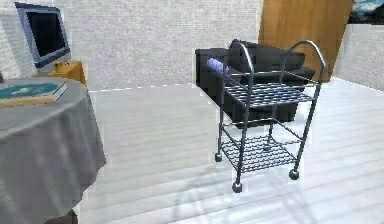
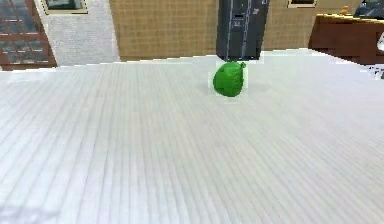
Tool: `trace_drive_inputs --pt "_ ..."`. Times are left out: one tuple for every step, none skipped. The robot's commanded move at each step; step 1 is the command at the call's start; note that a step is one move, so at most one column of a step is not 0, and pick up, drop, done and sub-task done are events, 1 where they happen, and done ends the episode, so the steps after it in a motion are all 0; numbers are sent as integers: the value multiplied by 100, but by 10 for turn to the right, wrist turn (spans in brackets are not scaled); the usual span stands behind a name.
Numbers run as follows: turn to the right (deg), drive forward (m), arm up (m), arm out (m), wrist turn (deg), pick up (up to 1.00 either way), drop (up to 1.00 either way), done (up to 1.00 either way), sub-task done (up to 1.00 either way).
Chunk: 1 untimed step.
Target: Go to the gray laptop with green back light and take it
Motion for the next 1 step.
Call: trace_drive_inputs --pt "0 70 0 0 0 0 0 0 0"
